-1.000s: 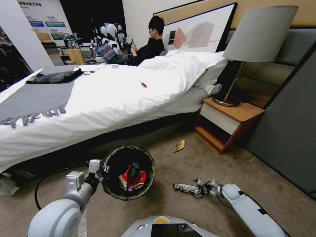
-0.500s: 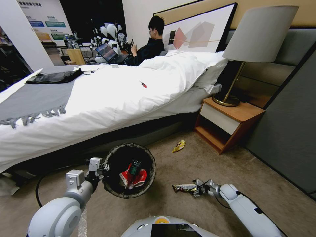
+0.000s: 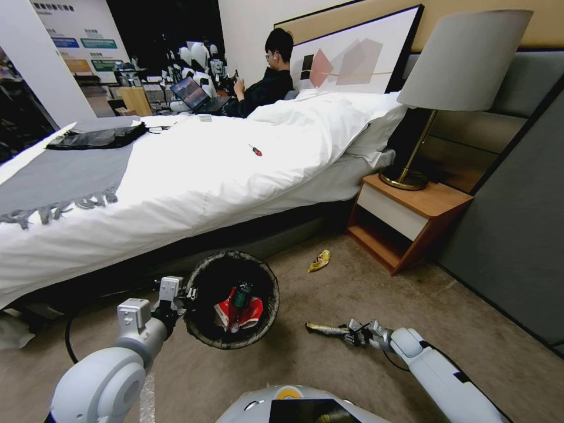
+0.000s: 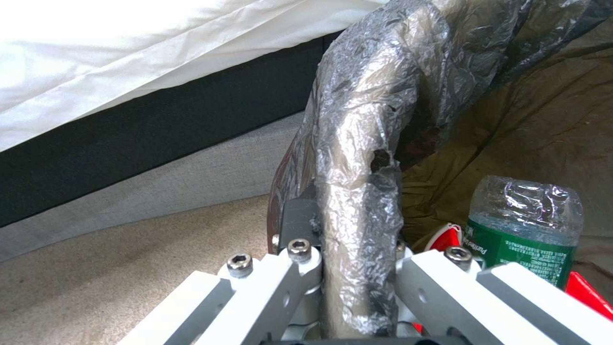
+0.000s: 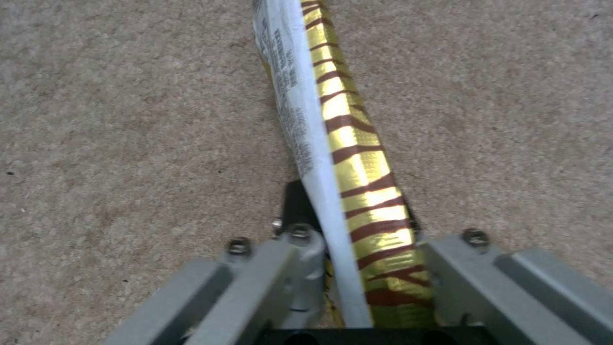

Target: Pick up the trash bin, then pick up the garbage from the floor and place it into the trash bin.

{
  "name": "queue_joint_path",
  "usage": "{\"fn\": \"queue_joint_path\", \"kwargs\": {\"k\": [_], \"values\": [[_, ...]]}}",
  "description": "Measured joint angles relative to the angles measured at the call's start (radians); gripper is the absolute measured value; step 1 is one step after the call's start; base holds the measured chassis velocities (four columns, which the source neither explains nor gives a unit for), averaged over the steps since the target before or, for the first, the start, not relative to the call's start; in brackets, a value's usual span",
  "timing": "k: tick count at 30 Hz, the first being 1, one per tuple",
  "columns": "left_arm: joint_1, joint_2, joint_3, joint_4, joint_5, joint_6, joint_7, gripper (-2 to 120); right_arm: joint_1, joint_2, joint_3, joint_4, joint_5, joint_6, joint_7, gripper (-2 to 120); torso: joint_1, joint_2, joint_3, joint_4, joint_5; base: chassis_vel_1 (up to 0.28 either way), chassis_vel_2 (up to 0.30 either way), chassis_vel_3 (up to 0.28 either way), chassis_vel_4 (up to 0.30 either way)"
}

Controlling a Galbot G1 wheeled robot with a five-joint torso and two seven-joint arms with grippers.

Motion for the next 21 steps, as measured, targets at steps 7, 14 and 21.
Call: {"fn": "queue_joint_path", "kwargs": {"k": [7,14,21], "values": [[0.005,0.001,-0.001,0.000,-0.001,0.000,0.000,2,-0.018,0.001,0.021,0.040,0.011,0.006,0.033,0,0.000,0.000,0.000,0.0000,0.0001,0.000,0.000,0.000,0.000],[0.006,0.008,-0.004,0.000,-0.006,0.000,-0.001,2,-0.082,-0.031,0.073,0.214,0.071,0.010,0.087,0,0.000,0.000,0.000,0.0000,-0.0004,0.000,0.000,0.000,0.000],[0.007,0.011,-0.004,0.000,-0.008,0.000,-0.003,2,-0.125,-0.085,0.157,0.446,0.182,-0.035,0.136,0,0.000,0.000,0.000,0.0005,-0.0003,0.000,0.000,0.000,0.000]]}}
